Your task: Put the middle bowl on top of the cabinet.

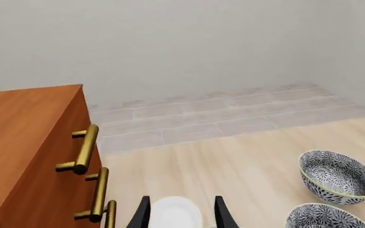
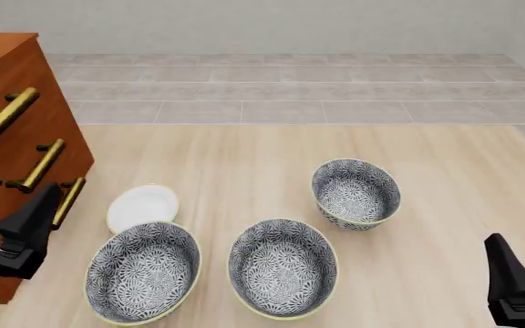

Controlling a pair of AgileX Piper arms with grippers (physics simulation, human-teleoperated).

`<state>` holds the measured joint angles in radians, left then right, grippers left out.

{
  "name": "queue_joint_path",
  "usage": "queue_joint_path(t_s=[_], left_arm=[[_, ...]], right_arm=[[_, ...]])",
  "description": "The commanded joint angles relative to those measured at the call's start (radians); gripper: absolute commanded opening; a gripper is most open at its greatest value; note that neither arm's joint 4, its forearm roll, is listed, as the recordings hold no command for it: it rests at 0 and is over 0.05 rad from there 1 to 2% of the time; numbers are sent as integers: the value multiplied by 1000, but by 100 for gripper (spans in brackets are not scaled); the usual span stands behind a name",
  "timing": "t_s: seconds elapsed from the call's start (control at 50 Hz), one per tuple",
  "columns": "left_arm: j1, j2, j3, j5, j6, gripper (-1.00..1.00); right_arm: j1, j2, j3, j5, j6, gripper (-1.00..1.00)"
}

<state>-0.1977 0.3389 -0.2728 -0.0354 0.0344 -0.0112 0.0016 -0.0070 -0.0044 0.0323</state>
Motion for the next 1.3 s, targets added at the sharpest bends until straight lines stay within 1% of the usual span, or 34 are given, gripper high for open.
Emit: queue_joint_path(t_s=[0.02,0.08,0.1,0.12,0.14,0.2,0.24,0.3,0.42,0.44,0.46,0.48,0.5,0.56,0.64,0.7,0.78,0.8,0.82,0.86,0.9,0.94,0.96,0.98,1.02,1.06,1.08,1.1,1.14,1.24,1.3], left_arm=[[-67,156,-131,-4,48,100],[-76,210,-170,-11,78,100],[-100,247,-194,-6,65,100],[-100,247,-194,-6,65,100],[-112,285,-217,-8,64,100],[-109,336,-246,-16,70,100],[-113,368,-262,-22,89,100],[-145,423,-299,-18,83,100],[-170,491,-349,-4,75,100],[-180,517,-371,7,71,100],[-180,518,-371,8,71,100],[-204,555,-403,30,53,100],[-198,569,-418,42,43,100],[-203,595,-448,54,48,100],[-245,653,-496,87,45,100],[-253,668,-512,94,47,100],[-281,682,-530,105,46,100],[-300,687,-537,108,48,100],[-299,686,-541,110,53,100],[-328,708,-560,123,44,100],[-324,719,-571,132,42,100],[-351,738,-585,141,45,100],[-351,738,-585,141,45,100],[-377,765,-612,163,39,100],[-389,775,-631,176,32,100],[-416,796,-655,196,-3,100],[-416,796,-655,196,-3,100],[-418,803,-664,202,12,100],[-418,807,-669,206,11,100],[-453,847,-709,239,-7,100],[-461,871,-717,240,2,100]], right_arm=[[-4,0,-1,-1,4,100],[-5,0,0,0,4,100],[-7,0,1,-1,4,100],[-7,0,1,-1,4,100],[-9,0,1,-1,6,100],[-9,0,1,-2,7,100],[-10,0,0,0,8,100],[-12,1,2,-1,11,100],[-11,2,2,0,15,100],[-8,4,1,1,13,100],[-8,4,1,1,13,100],[-8,5,2,-1,13,100],[-9,6,2,-1,14,100],[-6,8,3,-2,12,100],[-4,14,4,-7,11,100],[-3,14,4,-7,10,100],[-2,14,4,-7,8,100],[-2,14,4,-5,8,100],[-2,13,4,-5,8,100],[-2,14,4,-6,9,100],[-2,12,4,-4,8,100],[-2,11,2,-2,8,100],[-2,11,2,-2,7,100],[-2,11,2,-2,7,100],[-3,11,1,0,7,100],[-4,10,1,0,8,100],[-4,10,1,0,8,100],[-5,9,4,-2,9,100],[-5,8,5,-1,10,100],[-7,9,3,-1,13,100],[-6,10,4,-3,15,100]])
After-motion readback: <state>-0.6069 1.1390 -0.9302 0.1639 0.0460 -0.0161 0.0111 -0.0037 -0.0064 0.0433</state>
